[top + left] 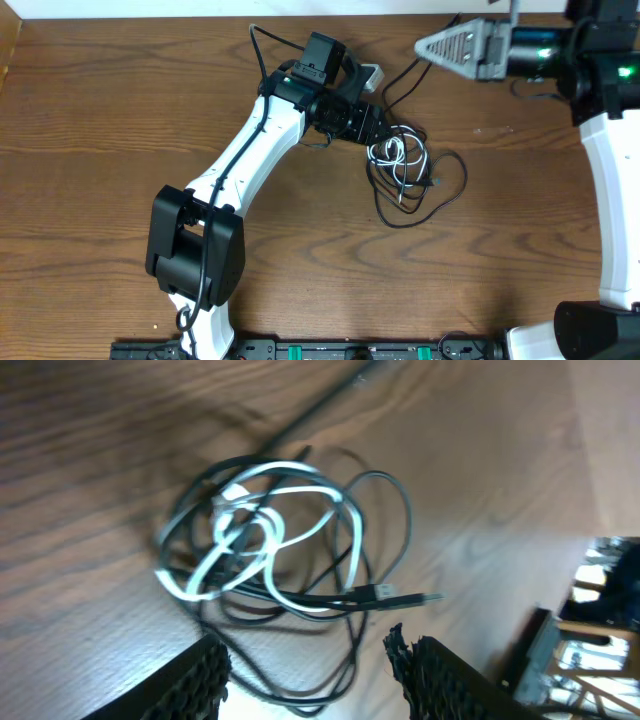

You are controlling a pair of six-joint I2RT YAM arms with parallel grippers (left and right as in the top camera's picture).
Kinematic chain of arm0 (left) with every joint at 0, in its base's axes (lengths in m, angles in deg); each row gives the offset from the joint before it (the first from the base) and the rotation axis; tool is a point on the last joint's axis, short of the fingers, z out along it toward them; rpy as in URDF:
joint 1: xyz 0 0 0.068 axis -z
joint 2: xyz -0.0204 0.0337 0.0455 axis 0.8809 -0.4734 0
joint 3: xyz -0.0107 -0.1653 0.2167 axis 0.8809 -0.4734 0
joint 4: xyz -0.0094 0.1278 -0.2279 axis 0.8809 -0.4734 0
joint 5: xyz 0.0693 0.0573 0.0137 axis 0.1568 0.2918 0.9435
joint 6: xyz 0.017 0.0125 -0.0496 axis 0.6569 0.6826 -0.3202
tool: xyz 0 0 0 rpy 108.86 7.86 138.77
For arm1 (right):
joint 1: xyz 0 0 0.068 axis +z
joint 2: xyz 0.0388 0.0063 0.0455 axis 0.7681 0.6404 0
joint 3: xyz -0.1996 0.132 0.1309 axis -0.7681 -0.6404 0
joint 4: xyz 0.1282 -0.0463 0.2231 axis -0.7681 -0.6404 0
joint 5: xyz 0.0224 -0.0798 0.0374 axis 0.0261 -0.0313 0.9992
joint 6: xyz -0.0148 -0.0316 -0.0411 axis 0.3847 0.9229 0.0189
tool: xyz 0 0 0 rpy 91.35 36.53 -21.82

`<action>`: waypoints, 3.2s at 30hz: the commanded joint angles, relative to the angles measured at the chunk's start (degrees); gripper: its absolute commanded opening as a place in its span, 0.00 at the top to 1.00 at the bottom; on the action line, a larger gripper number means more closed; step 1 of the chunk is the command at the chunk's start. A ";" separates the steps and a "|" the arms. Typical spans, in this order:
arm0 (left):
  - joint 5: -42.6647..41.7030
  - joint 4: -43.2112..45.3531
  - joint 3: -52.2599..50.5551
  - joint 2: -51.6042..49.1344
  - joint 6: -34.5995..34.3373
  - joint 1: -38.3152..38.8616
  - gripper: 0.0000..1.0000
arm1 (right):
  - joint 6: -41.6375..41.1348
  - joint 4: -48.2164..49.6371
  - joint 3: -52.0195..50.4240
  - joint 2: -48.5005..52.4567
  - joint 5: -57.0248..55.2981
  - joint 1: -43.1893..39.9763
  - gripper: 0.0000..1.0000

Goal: Untangle cables

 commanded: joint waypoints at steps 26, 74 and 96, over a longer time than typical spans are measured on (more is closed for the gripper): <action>7.63 12.17 -0.35 -6.12 -4.31 2.01 0.92 | -14.27 15.15 1.53 -4.17 11.19 -1.29 0.98; 11.61 4.35 3.23 22.27 -13.40 -0.02 0.93 | 10.10 -15.72 -0.44 6.62 -37.55 0.28 0.99; 11.63 35.36 3.21 1.18 -31.23 20.24 0.92 | 5.33 -23.08 -0.37 6.05 -47.12 -16.06 0.99</action>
